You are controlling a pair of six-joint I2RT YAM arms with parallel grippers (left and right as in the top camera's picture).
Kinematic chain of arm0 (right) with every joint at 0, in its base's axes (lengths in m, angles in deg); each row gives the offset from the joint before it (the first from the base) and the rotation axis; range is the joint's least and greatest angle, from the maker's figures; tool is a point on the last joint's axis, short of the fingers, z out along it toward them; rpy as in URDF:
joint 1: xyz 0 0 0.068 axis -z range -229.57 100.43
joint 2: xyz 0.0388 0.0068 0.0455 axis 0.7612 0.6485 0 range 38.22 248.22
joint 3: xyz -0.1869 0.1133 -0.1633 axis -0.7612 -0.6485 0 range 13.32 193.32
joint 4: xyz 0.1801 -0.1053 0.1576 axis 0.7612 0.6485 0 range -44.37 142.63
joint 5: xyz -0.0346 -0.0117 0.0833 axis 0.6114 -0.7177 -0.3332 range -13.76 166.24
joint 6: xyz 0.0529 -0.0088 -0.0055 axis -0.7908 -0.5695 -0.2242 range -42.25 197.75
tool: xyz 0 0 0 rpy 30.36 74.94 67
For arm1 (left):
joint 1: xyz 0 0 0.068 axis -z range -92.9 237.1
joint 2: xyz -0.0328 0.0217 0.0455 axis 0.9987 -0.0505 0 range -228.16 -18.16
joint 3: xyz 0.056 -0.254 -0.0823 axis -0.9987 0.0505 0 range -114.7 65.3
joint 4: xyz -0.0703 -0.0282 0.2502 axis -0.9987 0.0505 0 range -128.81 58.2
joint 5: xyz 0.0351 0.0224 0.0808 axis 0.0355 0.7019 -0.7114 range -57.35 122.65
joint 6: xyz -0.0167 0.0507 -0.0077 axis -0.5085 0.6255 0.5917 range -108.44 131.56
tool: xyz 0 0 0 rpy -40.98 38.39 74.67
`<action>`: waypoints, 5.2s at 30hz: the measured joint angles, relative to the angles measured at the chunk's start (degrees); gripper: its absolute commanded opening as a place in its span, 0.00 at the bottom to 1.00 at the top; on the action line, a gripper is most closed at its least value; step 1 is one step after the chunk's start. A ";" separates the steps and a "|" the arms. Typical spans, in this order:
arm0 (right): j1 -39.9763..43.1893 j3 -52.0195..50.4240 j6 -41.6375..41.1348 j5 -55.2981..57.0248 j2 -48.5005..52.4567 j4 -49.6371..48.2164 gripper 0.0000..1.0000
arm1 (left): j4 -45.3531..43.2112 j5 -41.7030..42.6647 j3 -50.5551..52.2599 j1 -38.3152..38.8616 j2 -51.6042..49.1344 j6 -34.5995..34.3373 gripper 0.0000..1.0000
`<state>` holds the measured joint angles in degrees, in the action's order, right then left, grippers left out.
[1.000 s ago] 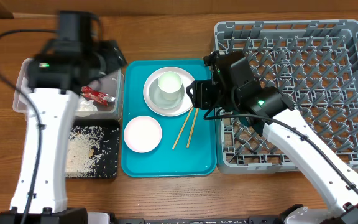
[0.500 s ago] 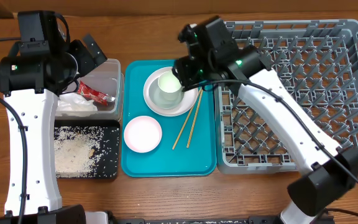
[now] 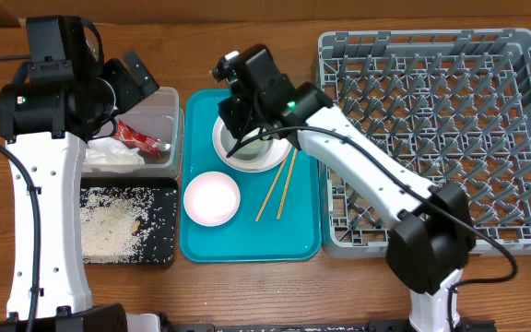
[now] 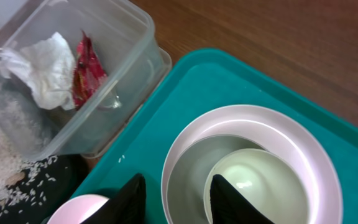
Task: Sort waste into correct bins and load items into the dishwasher
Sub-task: 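Lower the right gripper into the pale green cup on the plate, then lift the green cup with the right gripper and carry it to the rack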
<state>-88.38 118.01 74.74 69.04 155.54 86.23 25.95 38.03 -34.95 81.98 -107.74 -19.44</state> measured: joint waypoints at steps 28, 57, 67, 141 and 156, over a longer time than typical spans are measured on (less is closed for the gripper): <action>0.02 -1.88 3.04 3.48 5.90 1.20 0.29 | 0.00 0.00 0.00 0.00 0.00 0.00 1.00; 0.04 -1.99 3.30 3.80 5.99 3.10 0.04 | 0.00 0.02 0.00 0.00 0.00 0.00 1.00; 0.13 3.10 3.26 3.80 5.97 9.84 0.04 | 0.00 0.02 0.00 0.00 0.00 0.00 1.00; 41.07 11.28 6.05 -66.12 19.39 3.56 0.04 | 0.00 0.02 0.00 0.00 0.00 0.00 1.00; 42.03 10.43 8.74 -55.06 18.60 12.09 0.04 | 0.00 0.02 0.00 0.00 0.00 0.00 1.00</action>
<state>-46.35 128.43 83.49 13.98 174.14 98.32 25.95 38.06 -34.95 81.98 -107.74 -19.44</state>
